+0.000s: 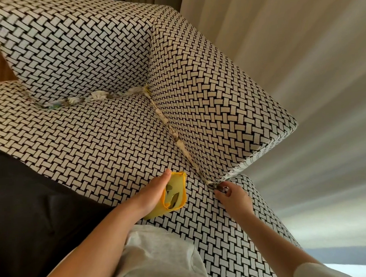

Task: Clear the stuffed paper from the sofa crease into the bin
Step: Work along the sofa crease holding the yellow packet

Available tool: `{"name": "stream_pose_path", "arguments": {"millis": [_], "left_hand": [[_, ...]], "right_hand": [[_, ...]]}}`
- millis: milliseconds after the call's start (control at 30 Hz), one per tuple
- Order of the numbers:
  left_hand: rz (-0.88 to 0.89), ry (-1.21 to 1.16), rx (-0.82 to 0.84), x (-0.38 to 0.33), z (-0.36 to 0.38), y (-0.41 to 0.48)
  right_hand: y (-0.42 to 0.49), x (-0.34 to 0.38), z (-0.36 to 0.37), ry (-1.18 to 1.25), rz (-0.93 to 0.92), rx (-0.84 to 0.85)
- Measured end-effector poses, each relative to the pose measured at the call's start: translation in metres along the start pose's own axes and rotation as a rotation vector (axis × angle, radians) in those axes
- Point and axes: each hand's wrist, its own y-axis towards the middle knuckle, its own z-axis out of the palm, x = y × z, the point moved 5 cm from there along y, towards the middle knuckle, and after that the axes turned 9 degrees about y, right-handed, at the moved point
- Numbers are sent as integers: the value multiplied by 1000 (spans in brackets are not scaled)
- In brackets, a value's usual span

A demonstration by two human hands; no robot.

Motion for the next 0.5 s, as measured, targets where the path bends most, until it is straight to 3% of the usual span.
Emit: {"name": "stream_pose_path", "arguments": {"millis": [167, 400, 500], "left_hand": [[-15, 4, 3, 4, 0, 1], [-34, -17, 11, 5, 1, 1], [-41, -33, 4, 10, 1, 3]], "right_hand": [[2, -2, 4, -41, -62, -54], [-11, -4, 7, 229, -213, -96], [-24, 9, 6, 453, -256, -100]]}}
